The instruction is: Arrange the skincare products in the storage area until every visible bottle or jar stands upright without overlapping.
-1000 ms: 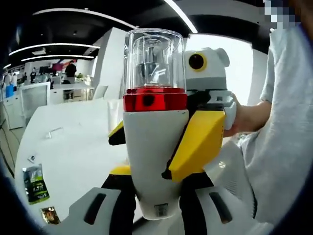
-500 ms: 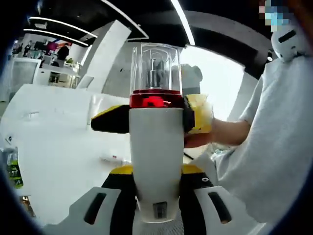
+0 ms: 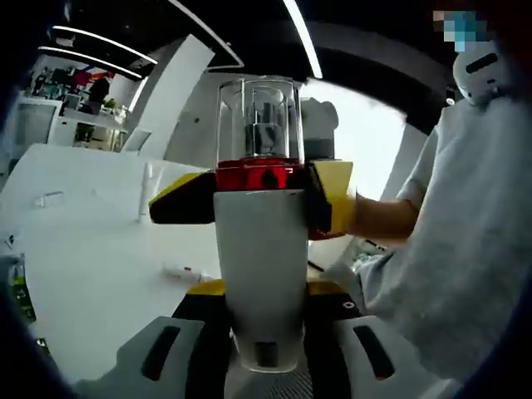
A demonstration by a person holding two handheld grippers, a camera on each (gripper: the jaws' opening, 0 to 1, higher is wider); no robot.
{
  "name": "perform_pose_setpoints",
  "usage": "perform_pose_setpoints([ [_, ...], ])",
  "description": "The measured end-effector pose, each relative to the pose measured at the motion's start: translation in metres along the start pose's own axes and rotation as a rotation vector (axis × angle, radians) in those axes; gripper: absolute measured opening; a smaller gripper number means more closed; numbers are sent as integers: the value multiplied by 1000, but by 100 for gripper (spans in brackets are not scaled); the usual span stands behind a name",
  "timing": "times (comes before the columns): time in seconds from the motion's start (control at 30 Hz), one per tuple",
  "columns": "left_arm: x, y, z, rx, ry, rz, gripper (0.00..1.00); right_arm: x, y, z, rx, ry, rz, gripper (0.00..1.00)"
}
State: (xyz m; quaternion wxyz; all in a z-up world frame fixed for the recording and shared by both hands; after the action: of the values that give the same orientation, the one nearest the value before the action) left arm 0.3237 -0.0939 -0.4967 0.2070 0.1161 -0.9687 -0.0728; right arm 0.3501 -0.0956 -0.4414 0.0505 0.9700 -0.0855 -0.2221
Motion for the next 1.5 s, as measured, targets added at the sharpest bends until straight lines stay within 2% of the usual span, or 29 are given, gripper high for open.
perform_pose_setpoints([
  [0.07,-3,0,0,4,-14,-26,31,3,0,-1,-19,31,56,26],
  [0.2,-12,1,-2,15,-34,-91,33,9,-1,-4,-10,65,150,25],
  [0.3,-18,0,-1,8,-62,-139,34,8,-3,-7,-5,114,188,25],
  [0.4,-17,0,0,-1,-75,-147,35,1,-6,-11,23,126,159,24],
  [0.47,-14,1,-3,22,-112,-126,35,-4,-9,-13,52,128,113,24],
  [0.57,-15,2,1,-10,-91,-119,35,-2,-10,-8,22,113,115,25],
  [0.67,-13,3,-1,5,-84,-107,35,-4,-10,-10,49,115,92,25],
  [0.83,-13,4,-3,18,-57,-94,34,-1,-9,-13,35,72,57,26],
  [0.9,-13,5,-4,24,-52,-90,34,0,-7,-13,12,75,45,26],
  [0.97,-13,5,-4,23,-42,-90,33,3,-4,-9,-53,73,56,26],
  [1.0,-13,5,-3,21,-42,-91,33,6,-2,-5,-108,85,66,26],
  [1.1,-15,5,-2,12,-41,-99,33,10,3,0,-186,111,88,28],
  [1.2,-14,5,-2,6,-36,-94,33,10,8,6,-264,82,69,27],
  [1.33,-11,3,2,-17,-41,-78,32,8,16,12,-371,-19,36,25],
  [1.37,-10,2,2,-22,-46,-76,32,9,19,13,-410,-19,29,25],
  [1.5,-9,3,1,-10,-36,-64,32,10,21,11,-428,-16,19,25],
])
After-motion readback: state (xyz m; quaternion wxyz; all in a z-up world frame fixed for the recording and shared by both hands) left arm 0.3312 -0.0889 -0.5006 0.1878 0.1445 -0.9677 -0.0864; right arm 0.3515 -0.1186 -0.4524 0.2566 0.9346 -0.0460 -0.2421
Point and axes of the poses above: the point that each gripper's makers call its tool centre point, and the gripper's own axes: y roughly backward along the fingers, x roughly to its right, z roughly out of its underside, the point moved 4 cm from there along y, roughly backward along the fingers, and after that the axes turned 2 degrees about -z, right-handed, at the moved point
